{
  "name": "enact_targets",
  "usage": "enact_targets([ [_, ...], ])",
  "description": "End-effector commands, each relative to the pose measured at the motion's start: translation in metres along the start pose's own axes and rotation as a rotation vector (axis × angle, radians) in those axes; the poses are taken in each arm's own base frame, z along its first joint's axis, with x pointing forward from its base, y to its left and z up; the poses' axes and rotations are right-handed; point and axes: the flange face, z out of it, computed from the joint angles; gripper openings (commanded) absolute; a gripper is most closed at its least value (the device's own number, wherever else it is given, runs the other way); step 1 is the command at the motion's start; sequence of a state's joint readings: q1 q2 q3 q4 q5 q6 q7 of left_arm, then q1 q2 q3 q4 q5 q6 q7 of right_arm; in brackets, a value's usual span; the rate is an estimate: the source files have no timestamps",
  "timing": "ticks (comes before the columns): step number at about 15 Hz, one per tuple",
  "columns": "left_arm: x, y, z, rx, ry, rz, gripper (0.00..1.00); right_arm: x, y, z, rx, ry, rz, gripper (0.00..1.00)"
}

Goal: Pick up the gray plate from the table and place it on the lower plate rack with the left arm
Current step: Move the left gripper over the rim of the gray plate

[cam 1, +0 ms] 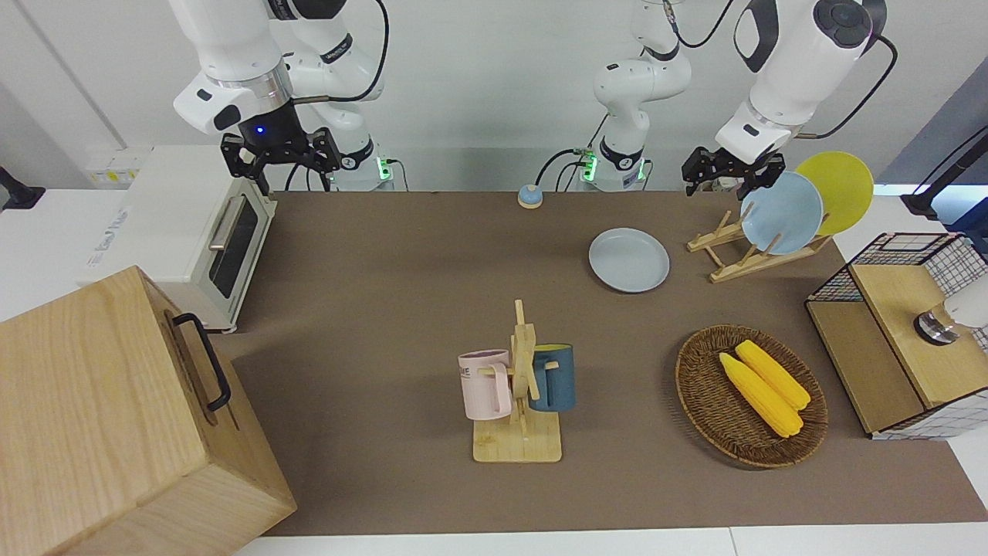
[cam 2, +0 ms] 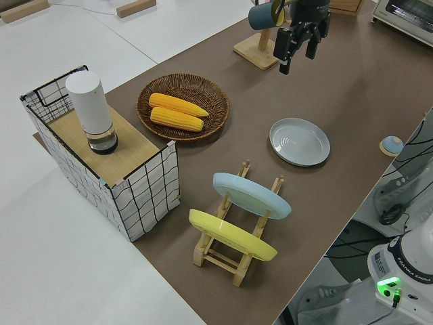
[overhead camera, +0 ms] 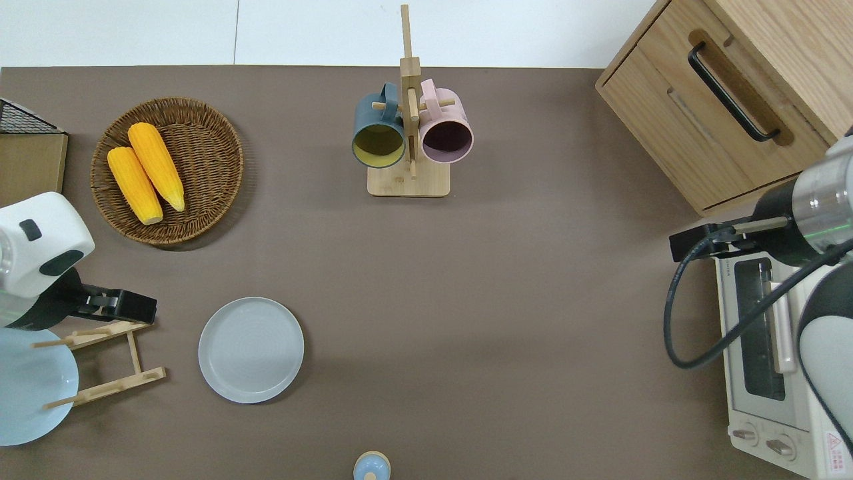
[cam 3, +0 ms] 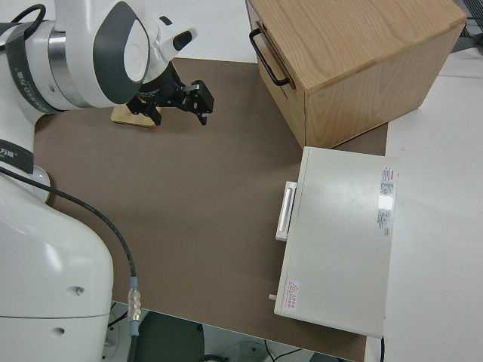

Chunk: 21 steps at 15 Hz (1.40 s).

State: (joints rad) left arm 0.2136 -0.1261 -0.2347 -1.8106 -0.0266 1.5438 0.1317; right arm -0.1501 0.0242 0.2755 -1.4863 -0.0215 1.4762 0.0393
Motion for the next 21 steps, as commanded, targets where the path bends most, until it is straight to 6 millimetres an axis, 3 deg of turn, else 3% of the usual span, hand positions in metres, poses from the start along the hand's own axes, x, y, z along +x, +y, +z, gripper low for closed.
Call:
enact_targets([
  [1, -0.011, 0.001, 0.006, 0.032, -0.004, 0.019, 0.99, -0.002, 0.001, -0.004, -0.002, -0.004, 0.014, 0.983],
  [10, -0.010, 0.000, 0.007, 0.030, 0.001, 0.008, 0.99, -0.003, 0.001, -0.004, -0.002, -0.003, 0.014, 0.983],
  [15, -0.018, -0.001, 0.017, 0.035, -0.001, 0.005, 0.99, -0.002, 0.002, -0.004, -0.002, -0.004, 0.016, 0.983],
  [21, -0.022, -0.002, 0.076, 0.029, -0.019, -0.001, 0.99, -0.002, 0.002, -0.004, -0.002, -0.004, 0.016, 0.983],
])
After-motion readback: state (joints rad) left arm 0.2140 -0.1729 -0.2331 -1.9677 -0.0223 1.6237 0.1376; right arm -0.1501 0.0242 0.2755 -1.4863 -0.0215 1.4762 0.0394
